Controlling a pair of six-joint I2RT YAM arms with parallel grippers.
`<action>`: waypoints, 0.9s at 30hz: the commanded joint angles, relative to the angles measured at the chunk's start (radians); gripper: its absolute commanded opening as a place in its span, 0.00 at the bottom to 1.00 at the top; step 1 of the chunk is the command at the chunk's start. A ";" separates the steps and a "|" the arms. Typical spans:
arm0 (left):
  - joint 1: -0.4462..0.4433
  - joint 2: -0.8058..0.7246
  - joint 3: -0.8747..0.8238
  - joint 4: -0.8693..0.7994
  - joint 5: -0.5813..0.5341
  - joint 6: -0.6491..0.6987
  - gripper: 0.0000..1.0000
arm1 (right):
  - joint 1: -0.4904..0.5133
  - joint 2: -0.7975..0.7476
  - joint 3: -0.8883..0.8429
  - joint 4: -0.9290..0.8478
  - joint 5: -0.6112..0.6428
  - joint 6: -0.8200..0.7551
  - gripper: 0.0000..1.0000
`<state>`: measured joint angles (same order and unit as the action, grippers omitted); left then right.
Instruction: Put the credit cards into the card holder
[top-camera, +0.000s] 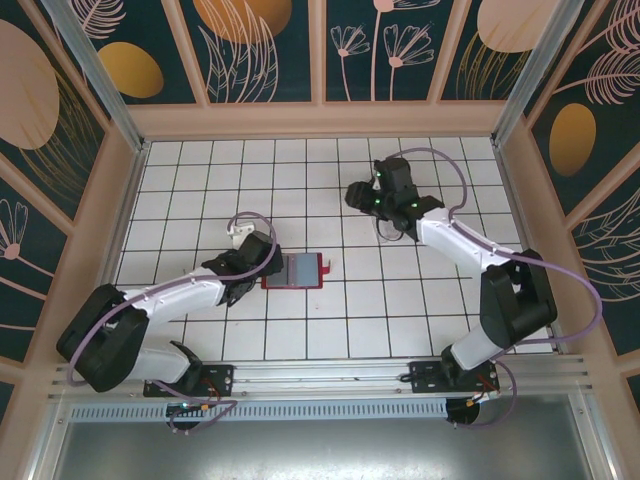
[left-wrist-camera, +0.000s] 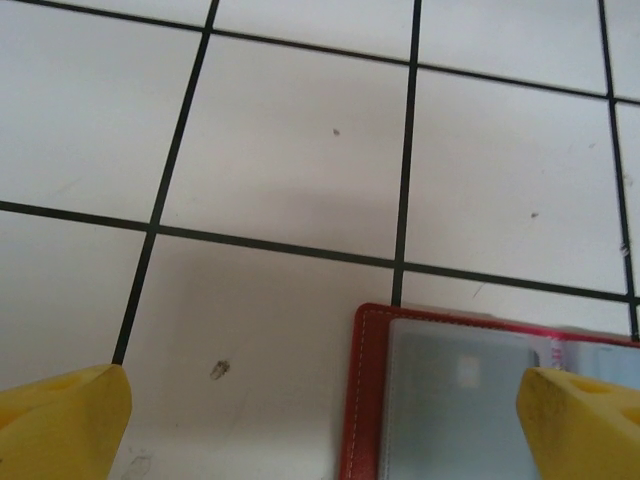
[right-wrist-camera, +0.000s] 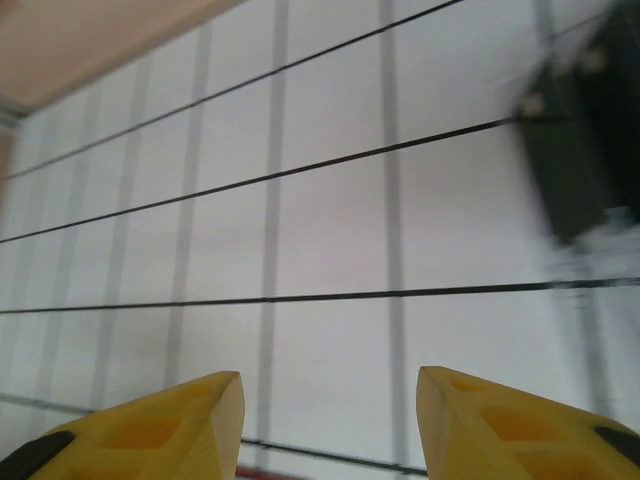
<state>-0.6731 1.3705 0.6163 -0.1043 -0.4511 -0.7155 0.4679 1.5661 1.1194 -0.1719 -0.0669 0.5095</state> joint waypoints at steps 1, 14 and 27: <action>0.010 0.021 0.023 0.010 0.008 0.030 0.99 | -0.030 0.061 0.089 -0.130 0.105 -0.146 0.48; 0.016 0.035 0.038 -0.005 0.006 0.053 0.99 | -0.084 0.239 0.311 -0.253 0.313 -0.301 0.33; 0.021 0.033 0.030 0.020 0.026 0.072 0.98 | -0.133 0.063 0.132 -0.287 0.329 -0.289 0.29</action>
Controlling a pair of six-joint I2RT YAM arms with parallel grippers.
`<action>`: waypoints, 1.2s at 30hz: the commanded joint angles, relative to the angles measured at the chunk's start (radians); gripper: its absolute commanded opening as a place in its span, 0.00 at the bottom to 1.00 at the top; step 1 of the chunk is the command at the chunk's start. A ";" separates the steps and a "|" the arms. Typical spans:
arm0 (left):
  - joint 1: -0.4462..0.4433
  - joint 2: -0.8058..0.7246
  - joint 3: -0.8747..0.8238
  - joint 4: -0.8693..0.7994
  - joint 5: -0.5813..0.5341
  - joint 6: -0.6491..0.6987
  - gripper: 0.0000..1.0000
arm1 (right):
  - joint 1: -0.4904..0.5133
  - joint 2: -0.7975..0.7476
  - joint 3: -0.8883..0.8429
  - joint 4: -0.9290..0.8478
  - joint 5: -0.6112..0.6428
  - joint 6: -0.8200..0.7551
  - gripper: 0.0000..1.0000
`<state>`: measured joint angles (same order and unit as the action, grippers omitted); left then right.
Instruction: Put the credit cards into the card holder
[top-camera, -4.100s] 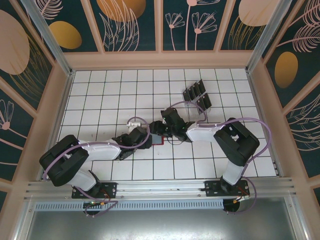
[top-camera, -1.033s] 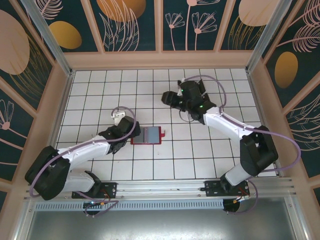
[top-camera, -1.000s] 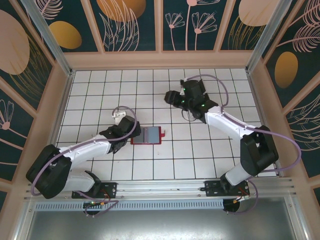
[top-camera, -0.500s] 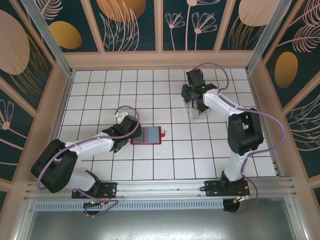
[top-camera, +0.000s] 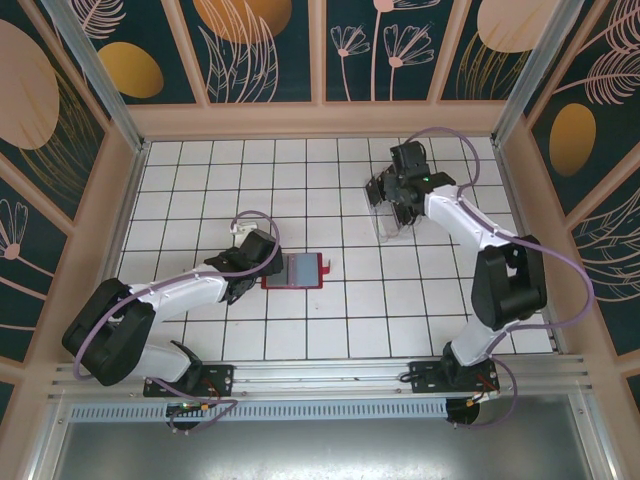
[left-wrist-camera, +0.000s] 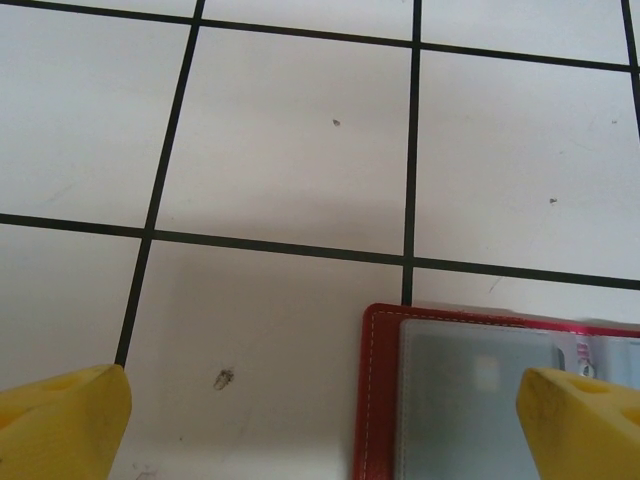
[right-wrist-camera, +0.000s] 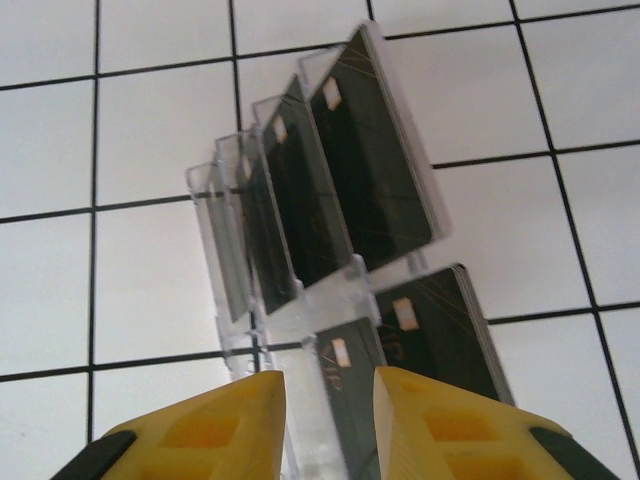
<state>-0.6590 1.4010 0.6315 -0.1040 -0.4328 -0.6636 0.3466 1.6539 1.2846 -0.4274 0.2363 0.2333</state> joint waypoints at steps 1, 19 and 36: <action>0.007 0.003 0.016 0.019 0.007 0.022 0.98 | -0.014 -0.030 -0.042 -0.032 0.025 -0.013 0.29; 0.009 0.001 0.004 0.038 0.020 0.017 0.99 | -0.025 0.016 -0.081 -0.020 0.029 -0.029 0.30; 0.010 0.016 -0.010 0.066 0.033 0.013 0.99 | -0.020 0.051 -0.080 -0.016 0.000 -0.034 0.29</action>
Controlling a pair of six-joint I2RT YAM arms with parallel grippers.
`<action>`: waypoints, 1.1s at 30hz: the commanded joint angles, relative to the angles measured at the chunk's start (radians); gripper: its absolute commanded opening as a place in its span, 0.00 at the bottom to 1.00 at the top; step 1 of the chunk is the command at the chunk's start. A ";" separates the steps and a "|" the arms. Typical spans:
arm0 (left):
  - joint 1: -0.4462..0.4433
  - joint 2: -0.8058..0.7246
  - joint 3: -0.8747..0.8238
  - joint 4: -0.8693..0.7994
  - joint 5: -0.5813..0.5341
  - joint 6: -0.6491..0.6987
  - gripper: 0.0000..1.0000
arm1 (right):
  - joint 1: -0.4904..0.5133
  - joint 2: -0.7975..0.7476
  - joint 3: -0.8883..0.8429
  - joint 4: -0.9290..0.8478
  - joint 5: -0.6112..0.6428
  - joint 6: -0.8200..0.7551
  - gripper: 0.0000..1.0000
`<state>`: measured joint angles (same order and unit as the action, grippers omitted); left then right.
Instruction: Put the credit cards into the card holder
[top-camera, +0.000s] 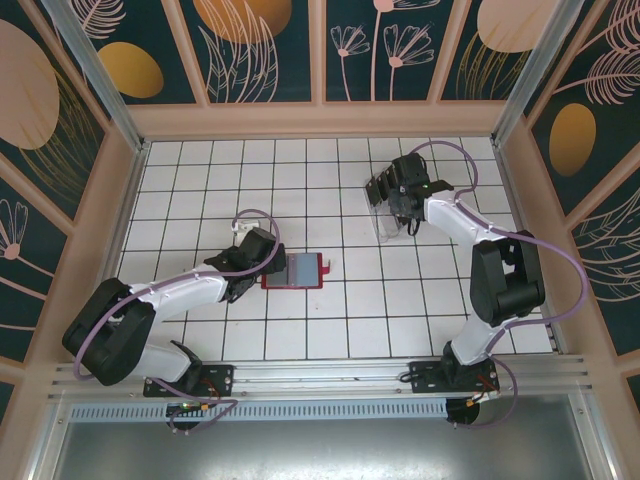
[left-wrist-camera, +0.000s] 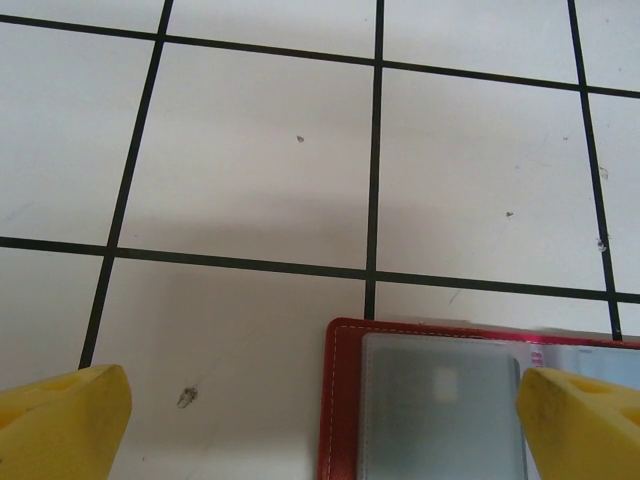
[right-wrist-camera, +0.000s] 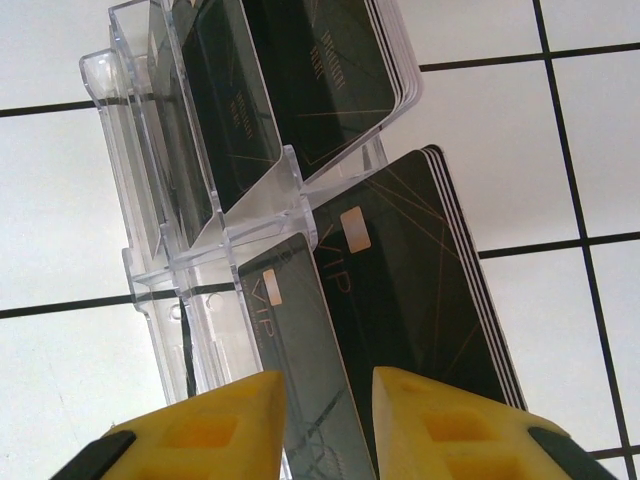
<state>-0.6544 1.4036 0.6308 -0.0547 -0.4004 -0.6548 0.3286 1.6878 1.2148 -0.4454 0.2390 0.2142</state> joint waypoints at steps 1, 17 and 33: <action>0.006 0.016 -0.009 0.016 0.000 0.006 0.99 | -0.001 0.018 -0.009 0.003 -0.007 -0.014 0.28; 0.005 0.023 -0.016 0.024 0.000 0.006 0.99 | 0.001 0.006 0.003 0.013 -0.026 -0.007 0.26; 0.006 0.035 -0.013 0.032 0.003 0.007 0.99 | -0.002 0.045 0.020 0.002 -0.051 -0.031 0.13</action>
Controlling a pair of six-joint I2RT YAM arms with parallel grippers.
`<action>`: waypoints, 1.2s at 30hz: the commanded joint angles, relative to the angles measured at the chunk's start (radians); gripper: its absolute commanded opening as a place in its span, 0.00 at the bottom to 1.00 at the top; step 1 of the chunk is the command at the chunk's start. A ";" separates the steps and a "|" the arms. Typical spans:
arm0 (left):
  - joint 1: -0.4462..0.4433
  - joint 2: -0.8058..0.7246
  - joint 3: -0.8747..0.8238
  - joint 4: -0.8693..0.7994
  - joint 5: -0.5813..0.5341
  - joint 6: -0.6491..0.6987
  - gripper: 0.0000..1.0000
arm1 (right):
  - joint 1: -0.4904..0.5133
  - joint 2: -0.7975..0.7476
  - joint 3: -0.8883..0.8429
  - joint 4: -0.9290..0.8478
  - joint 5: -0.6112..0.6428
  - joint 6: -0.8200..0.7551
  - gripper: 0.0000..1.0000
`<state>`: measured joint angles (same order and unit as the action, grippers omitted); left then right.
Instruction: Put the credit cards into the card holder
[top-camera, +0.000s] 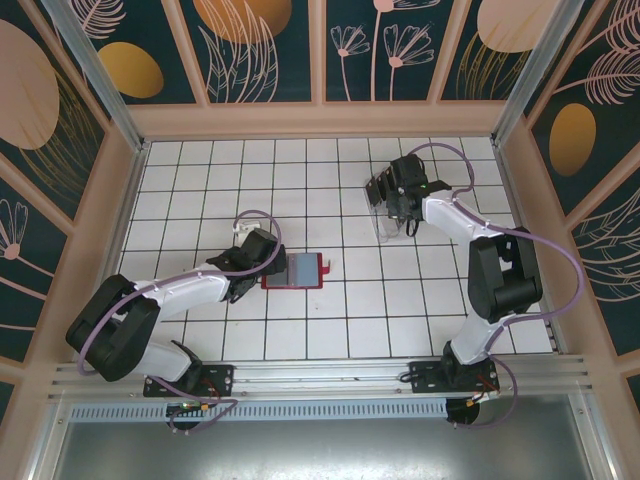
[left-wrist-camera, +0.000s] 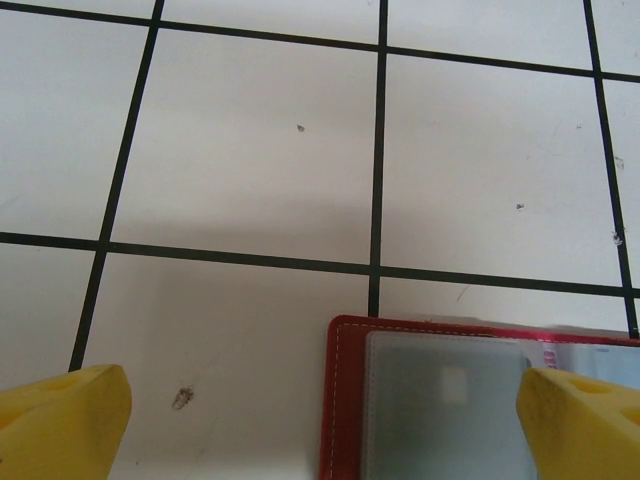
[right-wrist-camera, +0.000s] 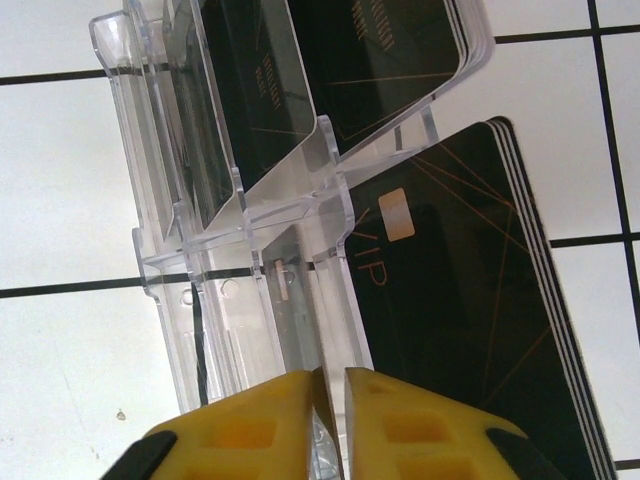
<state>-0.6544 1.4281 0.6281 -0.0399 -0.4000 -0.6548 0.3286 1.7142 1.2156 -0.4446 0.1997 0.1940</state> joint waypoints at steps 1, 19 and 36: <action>0.005 0.012 -0.012 0.015 0.003 0.009 0.98 | -0.003 0.018 0.020 0.002 -0.013 -0.012 0.11; 0.006 -0.011 0.003 -0.013 -0.003 -0.002 0.99 | -0.006 -0.114 0.116 -0.017 -0.142 0.008 0.00; 0.106 -0.055 0.037 -0.057 -0.012 -0.014 0.99 | 0.472 -0.210 -0.110 0.340 -0.101 0.404 0.00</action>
<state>-0.5953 1.4006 0.6380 -0.0681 -0.4030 -0.6590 0.7277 1.4895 1.1725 -0.2474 0.0704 0.4458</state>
